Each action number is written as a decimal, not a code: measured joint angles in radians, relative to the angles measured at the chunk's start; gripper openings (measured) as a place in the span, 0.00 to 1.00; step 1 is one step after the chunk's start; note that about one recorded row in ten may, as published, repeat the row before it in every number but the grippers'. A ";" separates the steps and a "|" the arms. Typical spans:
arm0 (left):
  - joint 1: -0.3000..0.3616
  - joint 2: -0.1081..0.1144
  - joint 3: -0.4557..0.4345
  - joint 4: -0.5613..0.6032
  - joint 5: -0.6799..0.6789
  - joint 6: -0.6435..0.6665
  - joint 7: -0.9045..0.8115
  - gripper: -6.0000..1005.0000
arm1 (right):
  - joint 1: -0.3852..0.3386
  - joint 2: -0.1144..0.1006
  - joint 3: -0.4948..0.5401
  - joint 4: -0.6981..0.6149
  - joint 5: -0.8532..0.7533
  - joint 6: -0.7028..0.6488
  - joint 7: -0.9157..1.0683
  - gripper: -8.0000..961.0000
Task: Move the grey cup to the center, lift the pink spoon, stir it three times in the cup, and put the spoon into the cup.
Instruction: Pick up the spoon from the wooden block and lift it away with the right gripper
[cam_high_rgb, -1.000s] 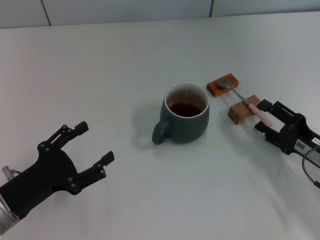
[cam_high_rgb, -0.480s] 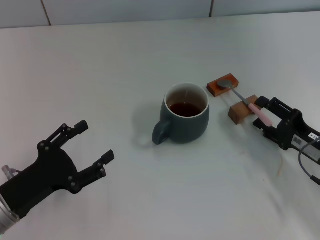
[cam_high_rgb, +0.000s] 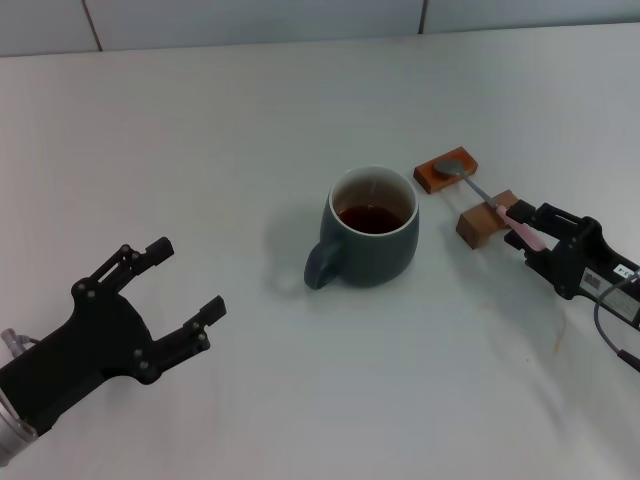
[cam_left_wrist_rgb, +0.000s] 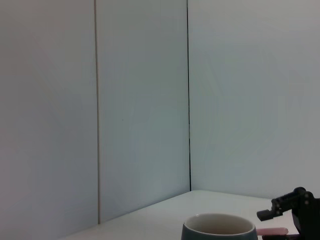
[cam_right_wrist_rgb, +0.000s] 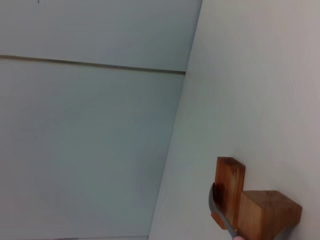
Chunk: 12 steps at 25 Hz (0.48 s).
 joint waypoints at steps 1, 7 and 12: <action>0.000 0.000 0.000 0.000 0.000 0.000 0.000 0.86 | -0.001 0.000 0.000 0.002 0.001 0.000 0.000 0.62; 0.000 0.000 -0.001 0.000 0.000 0.000 0.000 0.86 | -0.007 0.000 0.000 0.008 0.011 0.010 0.000 0.33; 0.000 0.001 -0.001 0.000 0.000 0.000 -0.001 0.86 | -0.007 0.000 0.000 0.013 0.013 0.003 -0.019 0.29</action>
